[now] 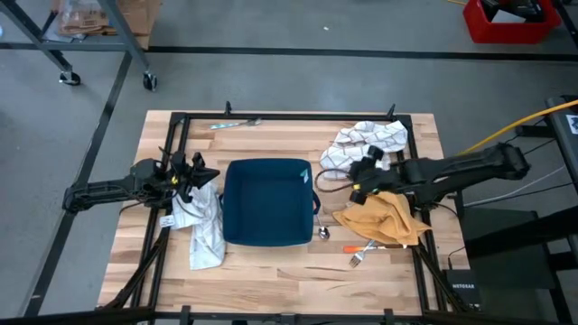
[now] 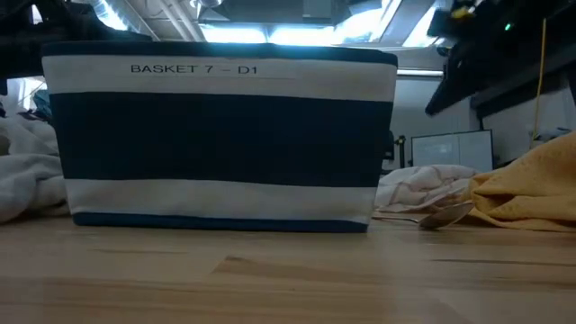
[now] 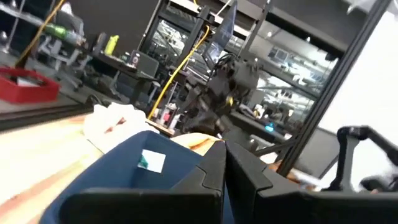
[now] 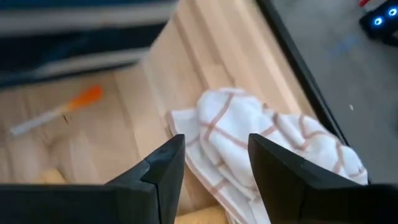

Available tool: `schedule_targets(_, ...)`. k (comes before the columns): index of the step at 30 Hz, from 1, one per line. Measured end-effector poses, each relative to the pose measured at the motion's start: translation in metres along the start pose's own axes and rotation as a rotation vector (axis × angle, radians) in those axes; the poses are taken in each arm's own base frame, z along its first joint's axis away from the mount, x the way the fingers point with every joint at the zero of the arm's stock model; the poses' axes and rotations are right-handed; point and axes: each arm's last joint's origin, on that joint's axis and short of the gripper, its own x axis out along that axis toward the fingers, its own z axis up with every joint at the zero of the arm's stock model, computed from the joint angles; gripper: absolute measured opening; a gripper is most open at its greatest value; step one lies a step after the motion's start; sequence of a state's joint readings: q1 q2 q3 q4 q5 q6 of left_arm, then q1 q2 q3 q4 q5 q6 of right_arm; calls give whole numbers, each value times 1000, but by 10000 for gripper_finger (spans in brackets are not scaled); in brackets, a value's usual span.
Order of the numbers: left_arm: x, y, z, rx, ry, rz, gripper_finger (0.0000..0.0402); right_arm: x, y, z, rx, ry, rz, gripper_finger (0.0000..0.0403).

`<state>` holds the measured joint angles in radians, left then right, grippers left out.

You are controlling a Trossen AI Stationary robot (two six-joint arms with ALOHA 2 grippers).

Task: Fold towel
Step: Fold the right white patterned towel

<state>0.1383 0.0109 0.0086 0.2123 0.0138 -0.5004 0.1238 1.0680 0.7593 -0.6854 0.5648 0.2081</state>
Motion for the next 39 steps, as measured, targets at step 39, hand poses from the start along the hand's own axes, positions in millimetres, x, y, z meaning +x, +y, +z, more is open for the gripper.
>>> schedule_targets(39, -1, 6, -11, 12, 112, 60, 1, 142, 38, -6, -274, 244, 64, 182)
